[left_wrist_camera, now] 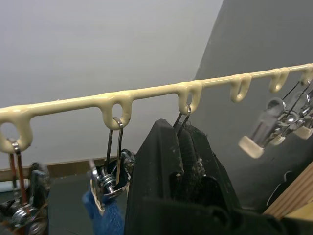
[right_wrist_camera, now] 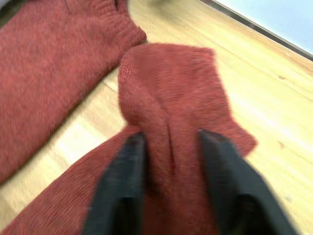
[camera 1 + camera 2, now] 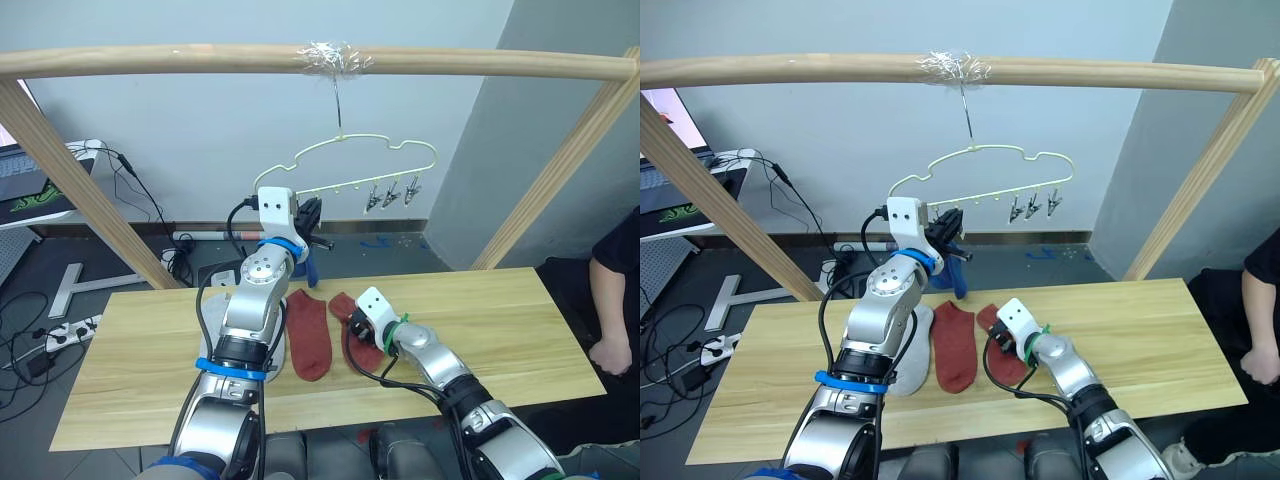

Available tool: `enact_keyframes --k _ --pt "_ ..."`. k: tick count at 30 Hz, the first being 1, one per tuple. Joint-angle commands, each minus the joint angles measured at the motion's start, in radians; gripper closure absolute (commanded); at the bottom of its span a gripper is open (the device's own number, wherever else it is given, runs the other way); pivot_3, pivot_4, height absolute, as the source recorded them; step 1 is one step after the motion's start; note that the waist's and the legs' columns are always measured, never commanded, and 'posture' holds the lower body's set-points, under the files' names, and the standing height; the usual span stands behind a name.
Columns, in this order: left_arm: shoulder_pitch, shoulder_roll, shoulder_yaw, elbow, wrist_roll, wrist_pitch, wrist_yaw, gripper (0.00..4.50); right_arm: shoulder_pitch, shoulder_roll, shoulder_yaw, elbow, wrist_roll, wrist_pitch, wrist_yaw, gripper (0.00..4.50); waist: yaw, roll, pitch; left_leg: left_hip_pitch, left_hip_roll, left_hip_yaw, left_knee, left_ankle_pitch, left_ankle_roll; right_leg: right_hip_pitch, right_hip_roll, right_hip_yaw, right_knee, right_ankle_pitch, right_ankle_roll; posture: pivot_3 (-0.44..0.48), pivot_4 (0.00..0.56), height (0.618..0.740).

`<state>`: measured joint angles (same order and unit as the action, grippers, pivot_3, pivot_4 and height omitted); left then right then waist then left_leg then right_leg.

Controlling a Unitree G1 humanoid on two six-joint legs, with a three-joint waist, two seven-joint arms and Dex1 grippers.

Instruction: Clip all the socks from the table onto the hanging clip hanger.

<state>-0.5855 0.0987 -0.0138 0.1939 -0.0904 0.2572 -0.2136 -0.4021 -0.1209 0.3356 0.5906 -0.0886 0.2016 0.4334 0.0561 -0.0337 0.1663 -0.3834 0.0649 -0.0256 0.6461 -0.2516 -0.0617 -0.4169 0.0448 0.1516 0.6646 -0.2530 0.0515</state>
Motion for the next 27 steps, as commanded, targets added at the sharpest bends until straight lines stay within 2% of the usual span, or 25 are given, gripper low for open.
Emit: enact_keyframes --k 1,2,3,8,13,19,27 --pt "0.0 -0.003 0.003 -0.026 -0.023 0.016 -0.024 4.5 0.108 -0.075 -0.006 -0.081 -0.017 0.036 0.034 4.14 0.003 0.001 0.0 0.0 0.0 0.0 0.0 0.0 0.0 0.001 0.0 0.0 0.0 0.0 0.0 0.214 0.152 0.74" --pt "-0.003 -0.011 0.013 -0.028 -0.044 0.033 -0.031 4.5 0.136 -0.096 -0.013 -0.136 -0.015 0.028 0.039 4.45 0.001 0.001 0.0 0.0 0.0 0.0 0.0 0.0 0.0 0.001 0.0 0.0 -0.001 0.0 0.0 0.214 0.152 0.74" --pt "-0.008 -0.019 0.023 -0.029 -0.067 0.054 -0.039 4.5 0.162 -0.114 -0.023 -0.197 -0.009 0.025 0.043 4.49 0.002 0.001 0.0 0.001 0.0 0.0 0.0 0.0 0.0 0.001 0.0 0.0 -0.001 0.0 0.001 0.214 0.152 0.74" --pt "-0.024 -0.043 0.06 -0.03 -0.145 0.13 -0.056 4.5 0.242 -0.125 -0.118 -0.444 0.066 0.042 0.028 4.49 -0.009 0.001 0.0 0.001 0.0 0.0 0.0 0.0 0.0 0.001 0.0 0.0 -0.001 -0.001 0.001 0.2 0.151 0.74" --pt "-0.038 -0.094 0.144 -0.055 -0.277 0.286 -0.021 4.5 0.27 -0.112 -0.16 -0.642 0.099 0.11 0.012 4.49 -0.023 0.001 0.0 0.001 0.0 -0.001 0.0 0.0 0.0 0.001 0.0 0.0 0.0 -0.001 0.001 0.196 0.149 0.74" --pt "-0.049 -0.139 0.228 -0.091 -0.41 0.406 0.028 4.5 0.256 -0.071 -0.179 -0.774 0.14 0.192 -0.014 4.49 -0.028 0.001 0.0 0.0 0.0 -0.001 0.0 0.0 0.0 0.001 0.0 0.0 -0.002 -0.001 0.001 0.189 0.139 0.74" --pt "-0.054 -0.137 0.234 -0.111 -0.465 0.46 0.029 4.5 0.215 -0.03 -0.176 -0.807 0.178 0.27 -0.032 4.49 -0.03 0.0 0.0 0.0 0.0 -0.001 0.0 0.0 0.0 0.001 0.0 0.0 -0.002 -0.001 0.001 0.184 0.134 0.74"
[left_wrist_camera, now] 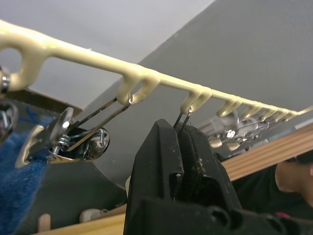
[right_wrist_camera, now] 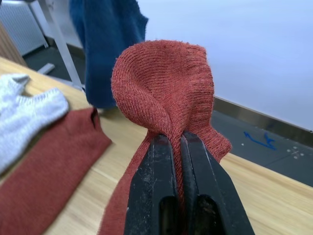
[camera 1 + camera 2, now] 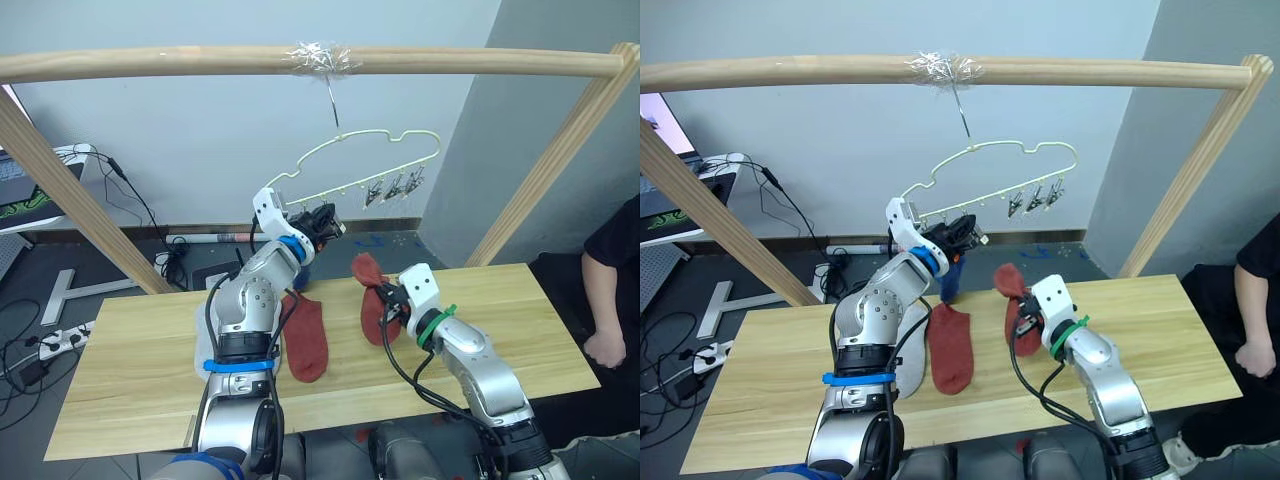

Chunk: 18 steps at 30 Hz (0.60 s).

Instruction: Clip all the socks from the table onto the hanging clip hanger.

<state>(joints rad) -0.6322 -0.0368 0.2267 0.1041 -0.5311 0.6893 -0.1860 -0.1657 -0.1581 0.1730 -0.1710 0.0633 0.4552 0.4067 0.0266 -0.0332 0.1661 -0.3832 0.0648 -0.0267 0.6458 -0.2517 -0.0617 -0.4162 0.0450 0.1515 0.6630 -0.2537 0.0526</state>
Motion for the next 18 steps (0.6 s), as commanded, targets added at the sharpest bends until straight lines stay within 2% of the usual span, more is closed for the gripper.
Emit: enact_keyframes --k 1,18 --pt "-0.006 0.003 -0.015 -0.019 -0.017 0.029 0.002 4.5 -0.027 -0.001 -0.005 -0.04 0.018 0.012 0.0 4.49 0.0 0.0 0.0 0.0 0.0 0.0 0.0 0.0 0.0 0.0 0.0 0.0 0.0 0.0 0.0 0.184 0.134 0.74" --pt "0.001 -0.002 -0.023 -0.028 -0.035 0.042 -0.003 4.5 -0.123 -0.015 0.019 -0.018 0.039 0.023 0.028 4.49 0.0 0.0 0.0 -0.003 0.0 0.0 -0.001 0.0 0.0 -0.003 0.0 0.0 -0.001 0.0 0.0 0.184 0.144 0.74"
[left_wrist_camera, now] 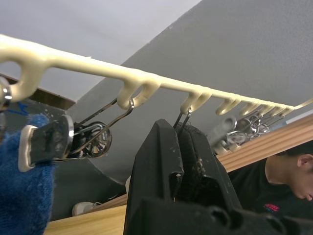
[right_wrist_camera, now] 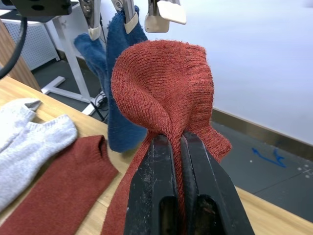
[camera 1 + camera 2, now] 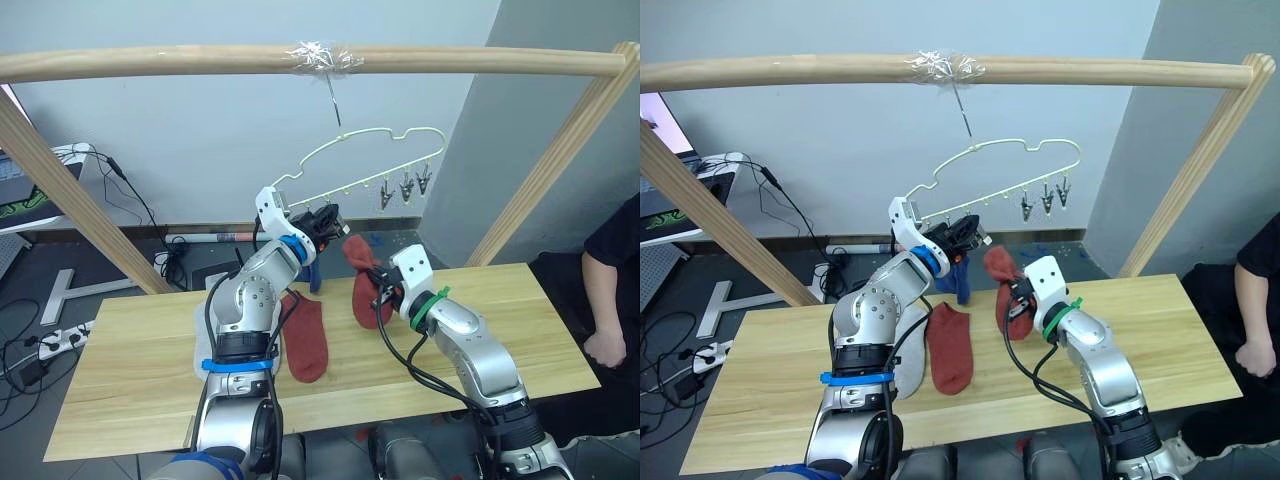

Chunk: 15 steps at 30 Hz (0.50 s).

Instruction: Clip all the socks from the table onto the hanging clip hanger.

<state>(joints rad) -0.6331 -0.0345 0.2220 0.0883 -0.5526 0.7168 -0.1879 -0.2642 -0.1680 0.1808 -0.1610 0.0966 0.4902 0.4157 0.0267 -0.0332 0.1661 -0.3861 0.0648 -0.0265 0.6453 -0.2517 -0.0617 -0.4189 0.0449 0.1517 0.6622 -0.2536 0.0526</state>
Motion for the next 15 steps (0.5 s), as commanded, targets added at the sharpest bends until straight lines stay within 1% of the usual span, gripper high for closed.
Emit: enact_keyframes --k 1,15 --pt "0.002 -0.005 -0.019 -0.011 -0.013 0.014 -0.001 4.5 -0.027 -0.008 0.019 -0.025 0.005 -0.016 0.025 4.49 0.0 0.0 0.0 0.0 0.0 0.0 0.0 0.0 0.0 0.0 0.0 0.0 0.0 0.0 0.0 0.184 0.144 0.74" --pt "0.002 0.003 -0.016 -0.017 -0.035 0.033 -0.004 4.5 -0.089 0.004 -0.007 0.01 0.03 -0.017 0.027 4.49 0.001 0.0 0.0 -0.001 0.0 0.0 0.0 0.0 0.0 -0.001 0.0 0.0 0.0 0.0 0.0 0.188 0.145 0.74"
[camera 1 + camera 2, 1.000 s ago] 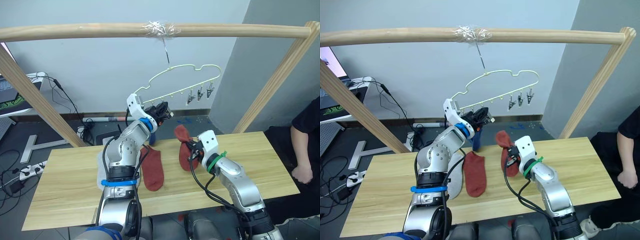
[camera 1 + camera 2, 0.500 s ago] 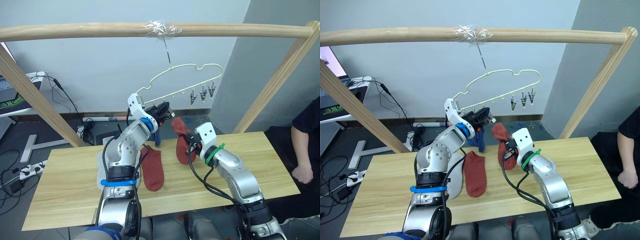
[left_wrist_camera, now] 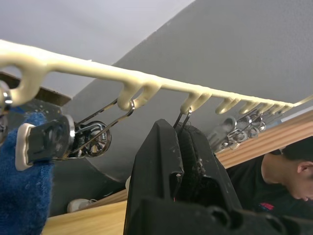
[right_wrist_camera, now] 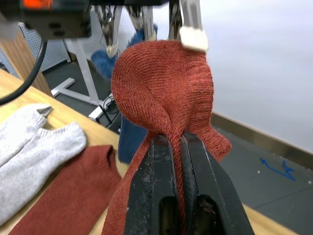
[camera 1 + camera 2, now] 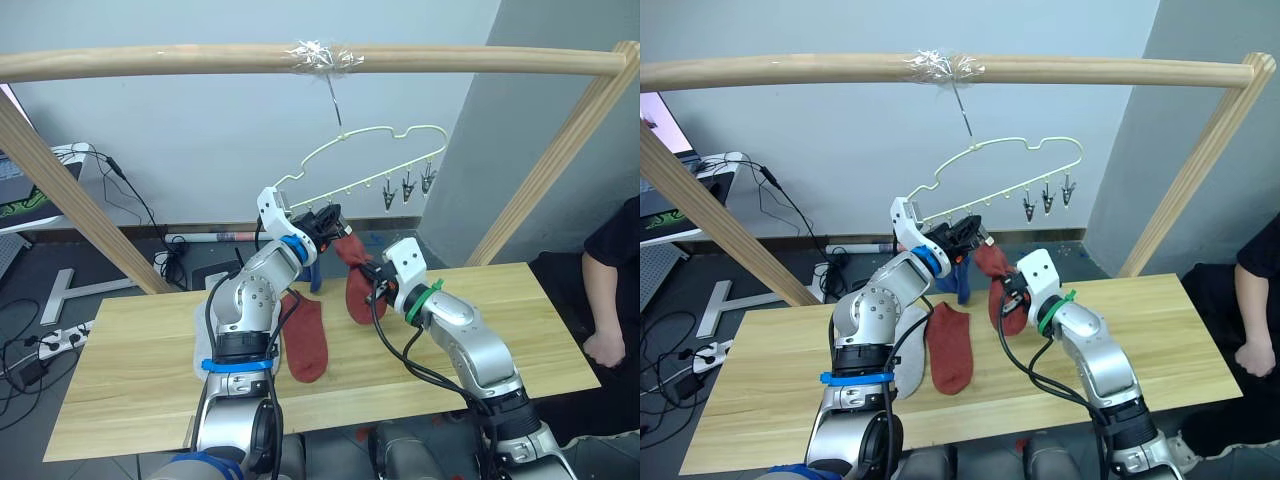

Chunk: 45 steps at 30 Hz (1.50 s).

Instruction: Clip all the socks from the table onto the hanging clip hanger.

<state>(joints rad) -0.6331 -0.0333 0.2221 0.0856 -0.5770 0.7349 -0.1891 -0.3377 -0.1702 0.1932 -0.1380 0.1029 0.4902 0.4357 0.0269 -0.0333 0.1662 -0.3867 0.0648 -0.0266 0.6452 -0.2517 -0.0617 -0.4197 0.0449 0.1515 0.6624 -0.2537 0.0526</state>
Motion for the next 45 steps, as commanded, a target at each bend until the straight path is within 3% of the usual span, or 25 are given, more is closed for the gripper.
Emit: enact_keyframes --k 1,7,16,18,23,29,32,36,42,43,45 --pt "0.002 0.002 -0.016 -0.014 -0.012 0.017 -0.002 4.5 -0.018 0.007 -0.02 -0.012 0.025 -0.016 0.006 4.49 0.0 0.0 0.0 0.0 0.0 0.0 0.0 0.0 0.0 0.0 0.0 0.0 0.0 0.0 0.0 0.188 0.145 0.74" --pt "0.002 0.001 -0.019 -0.016 -0.02 0.018 0.0 4.5 -0.021 0.006 -0.024 -0.009 0.027 -0.016 0.005 4.49 0.0 0.0 0.0 -0.002 0.0 0.0 0.0 0.0 0.0 -0.001 0.0 0.0 -0.001 0.0 0.0 0.187 0.145 0.74" --pt "0.006 -0.005 -0.002 -0.038 -0.051 0.043 0.0 1.64 -0.018 -0.001 -0.017 0.001 0.019 -0.024 0.005 4.5 0.0 0.0 0.0 -0.004 0.0 0.0 0.0 0.0 0.0 -0.003 0.0 0.0 -0.001 0.0 0.0 0.187 0.145 0.74" --pt "0.015 0.007 -0.006 -0.076 -0.078 0.089 -0.006 1.41 -0.028 0.0 -0.022 0.03 0.01 -0.037 -0.005 4.5 0.0 0.0 0.0 -0.005 0.0 0.0 0.0 0.0 0.0 -0.003 0.0 0.0 -0.001 0.0 0.0 0.187 0.145 0.74" --pt "0.043 0.061 0.0 -0.187 -0.141 0.211 0.004 0.02 -0.065 0.012 -0.026 0.109 -0.002 -0.076 -0.016 4.5 -0.001 0.0 0.001 -0.005 0.0 0.0 0.0 0.0 0.0 -0.003 0.0 0.0 -0.001 0.0 0.0 0.196 0.148 0.74" --pt "0.082 0.104 -0.001 -0.322 -0.202 0.322 0.029 0.02 -0.094 0.021 -0.025 0.164 -0.002 -0.114 -0.011 4.5 0.0 0.0 0.001 -0.005 0.0 0.0 0.0 0.0 0.0 -0.003 0.0 0.0 -0.001 0.0 0.0 0.216 0.147 0.74" --pt "0.109 0.153 -0.008 -0.397 -0.216 0.36 0.023 0.0 -0.098 0.025 -0.026 0.174 0.006 -0.12 -0.004 3.71 0.001 0.0 0.001 -0.005 0.0 -0.001 0.0 0.0 0.0 -0.004 0.0 -0.001 -0.001 0.0 0.0 0.226 0.143 0.74" --pt "0.184 0.251 -0.028 -0.507 -0.228 0.356 -0.039 0.0 -0.087 0.016 -0.022 0.178 0.009 -0.113 0.015 2.32 0.0 0.0 0.001 -0.005 0.0 -0.001 0.0 0.0 0.0 -0.004 0.0 0.0 -0.001 0.0 0.0 0.237 0.138 0.74" --pt "0.342 0.485 -0.213 -0.601 -0.022 0.073 -0.271 0.0 -0.012 -0.04 -0.037 0.101 -0.034 -0.08 -0.028 0.31 0.01 0.0 0.001 -0.006 0.0 0.0 -0.001 0.0 0.0 -0.005 -0.001 -0.001 -0.001 0.0 -0.001 0.255 0.134 0.74" --pt "0.363 0.499 -0.224 -0.593 0.004 0.028 -0.29 0.0 0.003 -0.046 -0.046 0.076 -0.03 -0.064 -0.034 0.04 0.014 0.0 0.001 -0.006 0.0 0.0 -0.001 0.0 0.0 -0.005 -0.001 0.0 -0.001 -0.001 -0.001 0.255 0.134 0.74" --pt "0.397 0.511 -0.232 -0.577 0.046 -0.059 -0.316 0.0 0.036 -0.053 -0.062 0.003 -0.03 -0.032 -0.058 0.04 0.022 0.0 0.001 -0.006 0.0 0.001 -0.001 0.0 0.0 -0.005 -0.002 0.0 -0.002 -0.001 -0.002 0.255 0.134 0.74"
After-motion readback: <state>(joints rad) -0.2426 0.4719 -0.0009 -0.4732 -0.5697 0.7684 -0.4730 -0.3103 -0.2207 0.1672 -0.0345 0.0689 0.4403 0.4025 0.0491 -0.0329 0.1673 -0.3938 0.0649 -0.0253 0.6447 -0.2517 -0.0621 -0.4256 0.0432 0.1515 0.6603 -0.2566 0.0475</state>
